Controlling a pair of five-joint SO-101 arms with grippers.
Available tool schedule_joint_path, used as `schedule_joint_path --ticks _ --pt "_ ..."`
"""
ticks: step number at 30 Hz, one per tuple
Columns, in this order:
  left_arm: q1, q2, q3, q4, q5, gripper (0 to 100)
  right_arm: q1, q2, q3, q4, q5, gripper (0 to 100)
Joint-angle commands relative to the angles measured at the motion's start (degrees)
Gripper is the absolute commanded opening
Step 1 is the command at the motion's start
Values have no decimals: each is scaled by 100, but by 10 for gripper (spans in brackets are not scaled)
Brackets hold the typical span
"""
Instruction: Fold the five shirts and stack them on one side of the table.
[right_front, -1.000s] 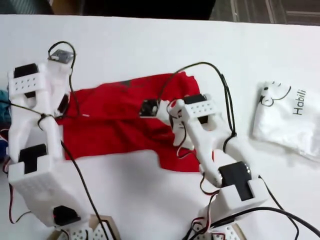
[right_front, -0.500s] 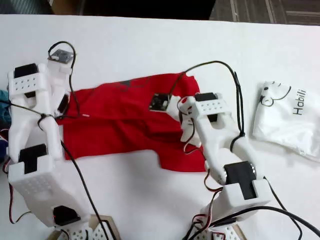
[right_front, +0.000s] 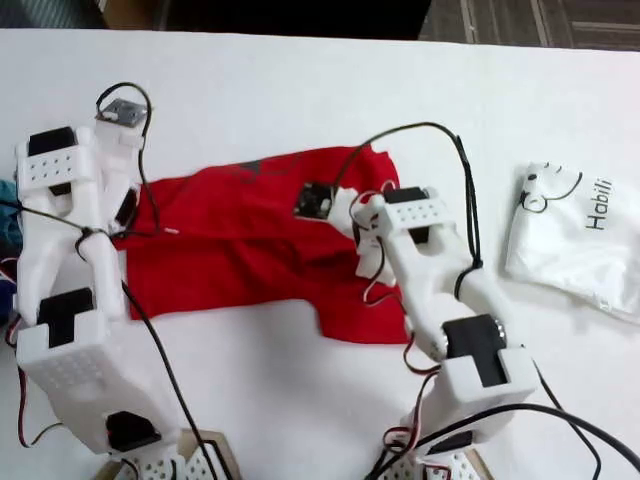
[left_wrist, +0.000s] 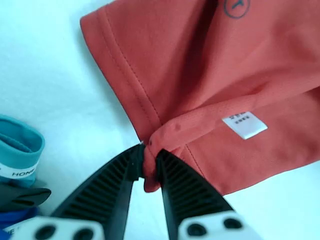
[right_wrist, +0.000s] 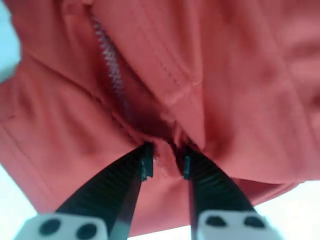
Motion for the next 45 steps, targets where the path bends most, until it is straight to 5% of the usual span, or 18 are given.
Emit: schedule_joint_path --ticks 1,21,29,36,45 --pt "53 -387 -22 -18 -18 24 -22 277 -211 31 -105 20" --pt "237 -440 -40 18 0 24 -22 -1719 -2154 1956 -448 21" --pt "571 -448 -919 897 0 24 207 -2132 -2295 1393 -484 20" --pt "536 -457 -2387 1820 -26 24 505 -2123 -3578 1965 -642 20" --pt "448 -659 -1226 1837 -334 24 488 -2176 -3807 3389 -633 21"
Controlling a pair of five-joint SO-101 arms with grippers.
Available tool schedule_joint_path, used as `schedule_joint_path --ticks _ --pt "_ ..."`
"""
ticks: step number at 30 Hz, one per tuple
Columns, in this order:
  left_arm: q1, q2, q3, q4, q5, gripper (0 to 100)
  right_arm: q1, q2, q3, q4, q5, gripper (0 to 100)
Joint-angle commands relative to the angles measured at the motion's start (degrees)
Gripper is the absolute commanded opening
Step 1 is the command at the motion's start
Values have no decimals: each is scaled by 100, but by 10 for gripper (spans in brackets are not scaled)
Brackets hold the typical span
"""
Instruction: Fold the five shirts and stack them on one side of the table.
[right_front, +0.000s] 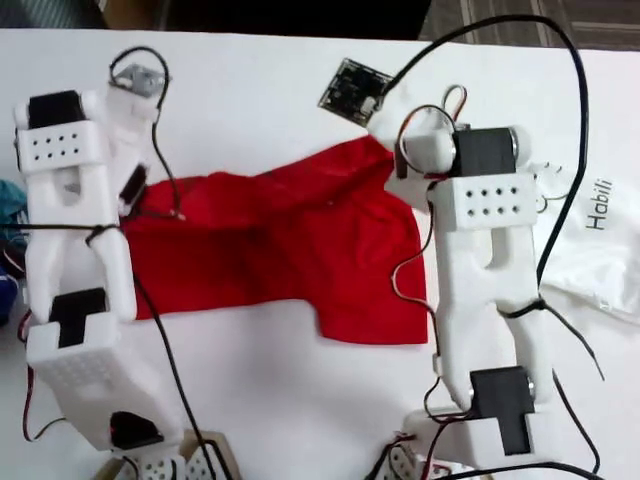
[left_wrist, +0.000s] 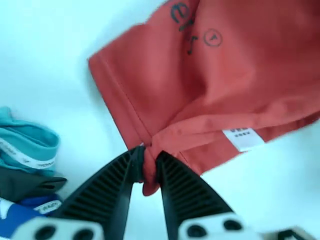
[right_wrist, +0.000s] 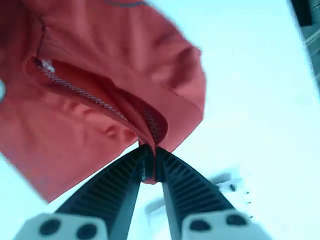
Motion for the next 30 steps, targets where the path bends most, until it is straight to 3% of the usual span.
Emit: schedule_joint_path --ticks 1,7,14,23,30 --pt "-44 -703 567 123 -220 24 57 -356 -255 391 -35 21" --pt "-44 -2040 1824 105 -598 24 66 -558 9 760 -70 21" --pt "-44 -2426 2914 -123 -677 24 66 -1938 1925 681 -35 21" --pt "-44 -2426 3873 -826 -686 24 66 -3152 4659 -585 -35 21" --pt "-44 -2418 4277 -1521 -686 24 66 -3248 5697 -1429 -35 21"
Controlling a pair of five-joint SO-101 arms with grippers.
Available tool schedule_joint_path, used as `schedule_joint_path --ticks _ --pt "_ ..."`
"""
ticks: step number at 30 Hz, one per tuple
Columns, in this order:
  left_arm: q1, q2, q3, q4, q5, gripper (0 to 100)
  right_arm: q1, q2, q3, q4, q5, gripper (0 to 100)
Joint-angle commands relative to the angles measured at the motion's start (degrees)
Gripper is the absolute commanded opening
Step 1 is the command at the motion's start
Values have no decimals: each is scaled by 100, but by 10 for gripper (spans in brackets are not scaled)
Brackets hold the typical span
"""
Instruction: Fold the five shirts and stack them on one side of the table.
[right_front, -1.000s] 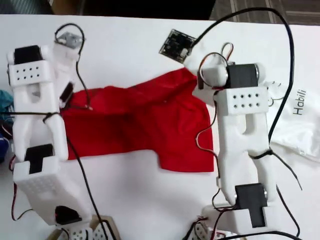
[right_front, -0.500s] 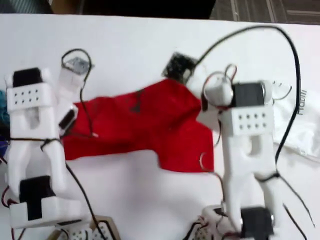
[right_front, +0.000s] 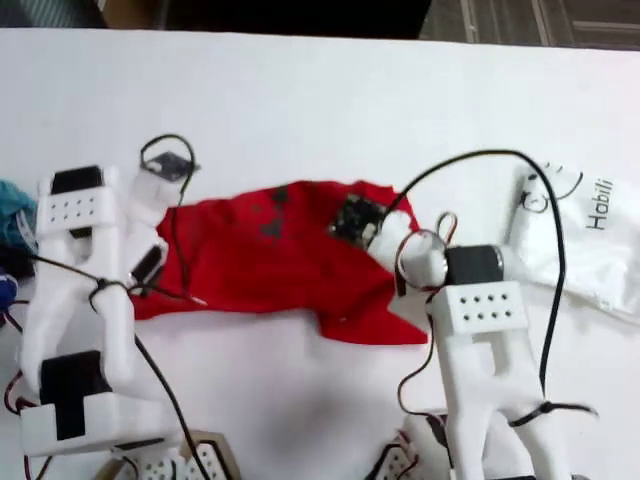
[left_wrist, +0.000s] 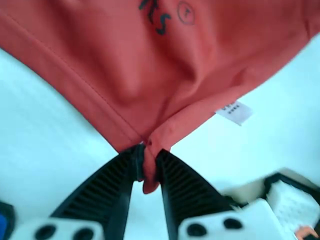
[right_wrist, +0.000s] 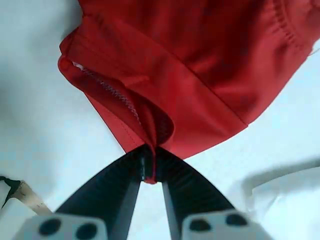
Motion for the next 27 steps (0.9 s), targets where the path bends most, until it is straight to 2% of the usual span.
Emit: schedule_joint_path --ticks 1,7,16,21,27 --pt "-53 -290 22 -352 -26 24 66 -180 220 -382 -35 21" --pt "-53 -290 -57 -527 -18 24 75 -189 387 -514 -35 21" --pt "-26 -264 -954 -352 18 24 321 136 -756 -743 193 21" --pt "-53 246 -963 -457 26 24 488 927 -756 -866 149 21" --pt "-334 677 -919 -360 -18 24 787 901 -624 -769 211 21"
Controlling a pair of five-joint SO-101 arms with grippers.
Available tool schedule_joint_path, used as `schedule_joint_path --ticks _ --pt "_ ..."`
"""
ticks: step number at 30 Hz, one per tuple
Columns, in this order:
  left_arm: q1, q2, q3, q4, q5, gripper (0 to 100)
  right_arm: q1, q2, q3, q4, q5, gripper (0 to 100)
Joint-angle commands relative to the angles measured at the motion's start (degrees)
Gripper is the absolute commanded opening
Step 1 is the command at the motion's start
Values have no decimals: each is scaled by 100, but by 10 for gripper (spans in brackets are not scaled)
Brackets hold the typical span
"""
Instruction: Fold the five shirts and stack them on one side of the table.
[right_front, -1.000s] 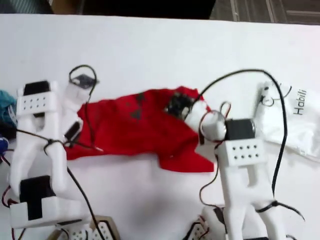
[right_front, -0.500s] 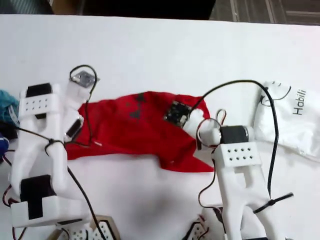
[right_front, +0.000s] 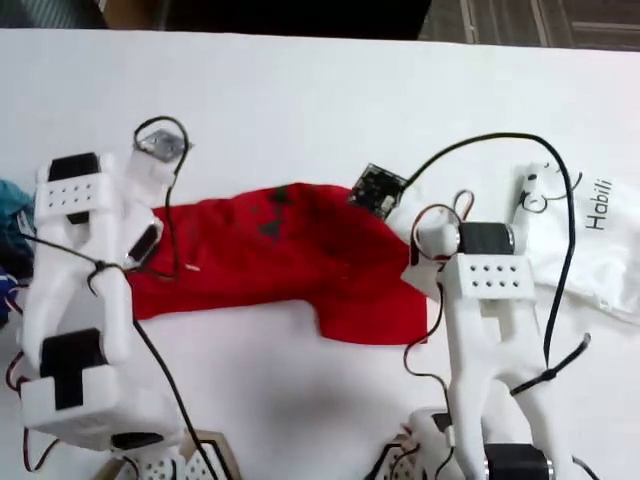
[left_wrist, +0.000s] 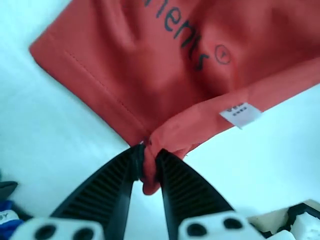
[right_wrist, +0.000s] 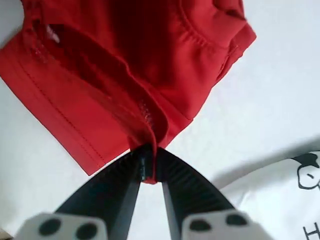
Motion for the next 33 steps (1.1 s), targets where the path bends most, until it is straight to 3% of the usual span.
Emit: schedule_joint_path --ticks 1,19,21,25,28,33 --pt "-237 18 -198 53 -18 24 119 -66 9 84 132 21" --pt "105 44 470 -114 -35 29 84 -629 1433 -286 211 26" --pt "97 44 462 -97 -141 63 92 -664 1407 -286 211 60" --pt "53 -9 391 -44 -308 222 101 -673 1143 -259 44 161" --pt "-132 -9 -295 440 -299 283 84 -681 545 -101 -123 166" --pt "-545 53 -2229 1073 -246 271 84 -602 -721 -268 -1046 166"
